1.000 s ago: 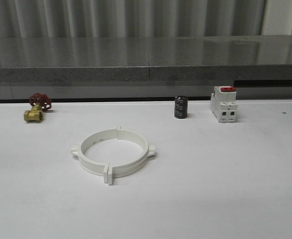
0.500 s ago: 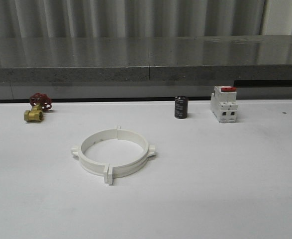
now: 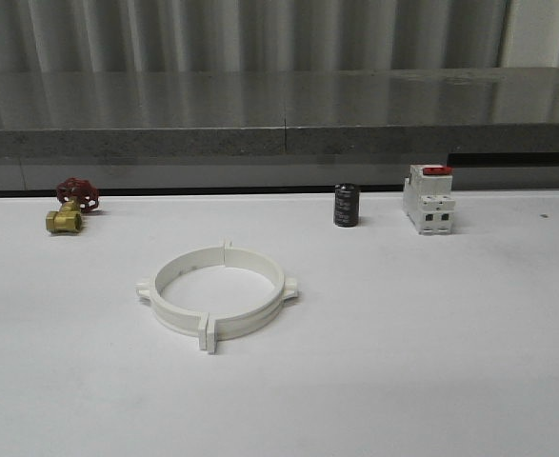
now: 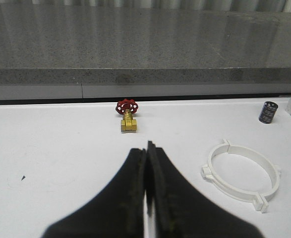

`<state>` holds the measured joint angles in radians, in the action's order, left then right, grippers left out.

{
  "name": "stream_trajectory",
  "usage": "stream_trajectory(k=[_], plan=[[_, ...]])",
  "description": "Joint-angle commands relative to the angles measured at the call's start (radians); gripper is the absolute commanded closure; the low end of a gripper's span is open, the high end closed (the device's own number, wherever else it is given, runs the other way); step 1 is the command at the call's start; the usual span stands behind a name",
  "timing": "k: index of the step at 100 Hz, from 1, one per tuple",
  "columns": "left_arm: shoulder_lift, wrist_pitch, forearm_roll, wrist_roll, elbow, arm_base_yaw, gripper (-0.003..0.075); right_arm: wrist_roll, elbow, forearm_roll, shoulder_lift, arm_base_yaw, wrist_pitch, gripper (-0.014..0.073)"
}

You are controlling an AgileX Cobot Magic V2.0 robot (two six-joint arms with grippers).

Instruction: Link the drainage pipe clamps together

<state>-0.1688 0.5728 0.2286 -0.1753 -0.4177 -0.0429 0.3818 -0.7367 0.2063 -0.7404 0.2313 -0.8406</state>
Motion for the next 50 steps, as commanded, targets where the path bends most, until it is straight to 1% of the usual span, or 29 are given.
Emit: stream_trajectory(k=[1,9,16,26,38,43,50], plan=[[-0.011,-0.078,0.017,0.001,-0.026,0.001,0.0741,-0.010,-0.014,0.027,0.053,-0.011,0.086,0.0659],[-0.011,-0.078,0.017,0.001,-0.026,0.001,0.0741,-0.016,0.019,0.027,0.127,-0.030,0.167,0.0659],[-0.011,-0.078,0.017,0.001,-0.026,0.001,0.0741,-0.051,0.064,0.010,0.199,-0.055,0.250,0.0659],[-0.011,-0.078,0.017,0.001,-0.026,0.001,0.0741,-0.164,0.146,-0.063,0.310,-0.099,0.363,0.0659],[-0.011,-0.078,0.017,0.001,-0.026,0.001,0.0741,-0.327,0.268,-0.206,0.449,-0.148,0.458,0.0659],[-0.011,-0.078,0.017,0.001,-0.026,0.001,0.0741,-0.365,0.320,-0.240,0.504,-0.163,0.483,0.0659],[-0.011,-0.078,0.017,0.001,-0.026,0.001,0.0741,-0.382,0.393,-0.246,0.583,-0.174,0.503,0.0659]])
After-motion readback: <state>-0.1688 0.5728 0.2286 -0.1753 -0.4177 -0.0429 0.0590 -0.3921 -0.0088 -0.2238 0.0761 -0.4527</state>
